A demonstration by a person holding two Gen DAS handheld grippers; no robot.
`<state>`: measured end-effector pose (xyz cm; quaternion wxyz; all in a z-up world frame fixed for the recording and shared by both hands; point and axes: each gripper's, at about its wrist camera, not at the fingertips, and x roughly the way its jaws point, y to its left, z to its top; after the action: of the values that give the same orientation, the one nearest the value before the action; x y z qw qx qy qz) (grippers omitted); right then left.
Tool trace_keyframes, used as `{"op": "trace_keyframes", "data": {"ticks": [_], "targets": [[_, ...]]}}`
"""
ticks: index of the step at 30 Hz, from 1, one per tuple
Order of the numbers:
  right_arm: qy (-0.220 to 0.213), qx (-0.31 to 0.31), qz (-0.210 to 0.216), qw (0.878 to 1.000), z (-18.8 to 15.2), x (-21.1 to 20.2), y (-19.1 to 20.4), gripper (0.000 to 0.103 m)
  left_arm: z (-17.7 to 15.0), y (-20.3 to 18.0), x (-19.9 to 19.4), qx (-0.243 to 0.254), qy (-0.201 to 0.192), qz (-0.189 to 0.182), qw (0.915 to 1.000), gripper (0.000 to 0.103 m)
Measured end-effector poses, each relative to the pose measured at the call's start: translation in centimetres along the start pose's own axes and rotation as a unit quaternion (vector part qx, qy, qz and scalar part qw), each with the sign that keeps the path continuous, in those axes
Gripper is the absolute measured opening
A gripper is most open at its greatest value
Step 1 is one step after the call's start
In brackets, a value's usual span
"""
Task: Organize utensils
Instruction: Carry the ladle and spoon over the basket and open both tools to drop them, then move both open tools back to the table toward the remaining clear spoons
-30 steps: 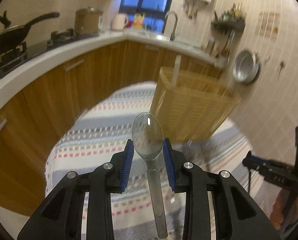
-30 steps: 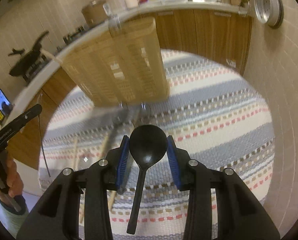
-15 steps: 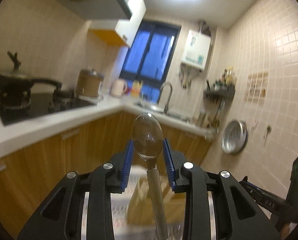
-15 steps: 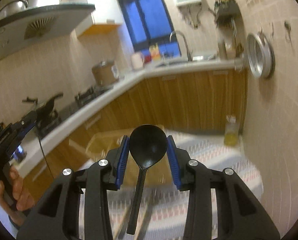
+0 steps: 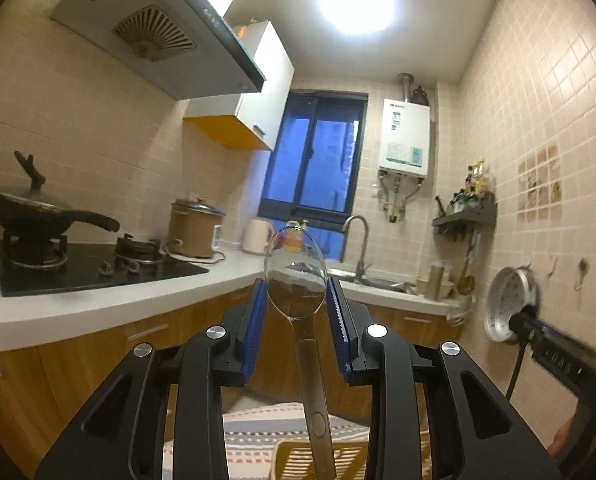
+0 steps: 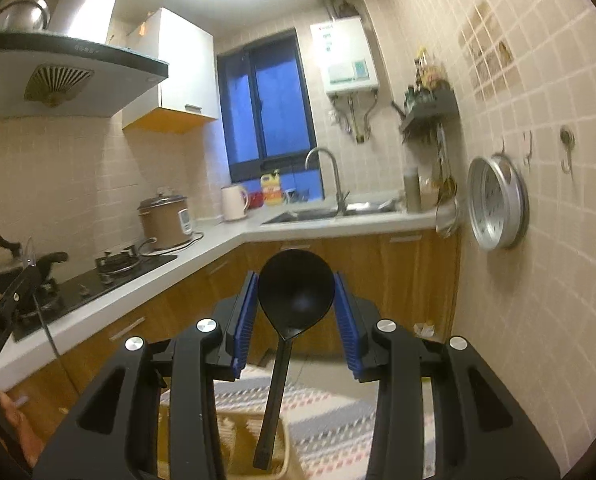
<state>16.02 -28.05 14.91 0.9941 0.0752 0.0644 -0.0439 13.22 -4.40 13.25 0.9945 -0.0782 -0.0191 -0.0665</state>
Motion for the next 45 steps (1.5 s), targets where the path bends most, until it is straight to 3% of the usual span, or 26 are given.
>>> {"op": "trace_keyframes", "data": {"ticks": [8,18,22,25,28,37,41,45], "targets": [[-0.014,-0.028,0.016,0.999,-3.1,2.0,0.9,0.035,-4.0,0.7,1.5,0.017,-0.006,0.041,0.9990,0.029],[0.002,-0.029,0.035,0.999,-5.2,2.5,1.3,0.035,-5.4,1.3,2.0,0.015,0.009,0.040,0.9990,0.029],[0.020,-0.019,0.050,0.998,-5.4,2.0,1.1,0.036,-5.3,1.2,1.6,0.023,0.020,0.029,0.9991,0.030],[0.023,-0.012,0.055,0.998,-5.2,1.2,1.1,0.043,-5.0,1.5,0.9,0.024,0.026,0.027,0.9990,0.032],[0.017,-0.008,0.058,0.998,-4.8,-0.3,1.0,0.052,-4.4,1.9,-0.1,0.018,0.028,0.025,0.9991,0.042],[0.012,-0.007,0.052,0.999,-4.1,-5.5,1.3,0.052,-1.7,3.6,-5.2,0.002,0.023,0.021,0.9995,0.042],[0.035,-0.008,0.049,0.998,-4.5,-7.5,1.2,0.052,-1.3,4.5,-7.4,-0.005,0.047,0.009,0.9988,0.042],[0.086,-0.001,0.049,0.995,-5.9,-8.6,0.6,0.052,-2.4,5.6,-8.6,-0.021,0.105,-0.009,0.9943,0.042]]}}
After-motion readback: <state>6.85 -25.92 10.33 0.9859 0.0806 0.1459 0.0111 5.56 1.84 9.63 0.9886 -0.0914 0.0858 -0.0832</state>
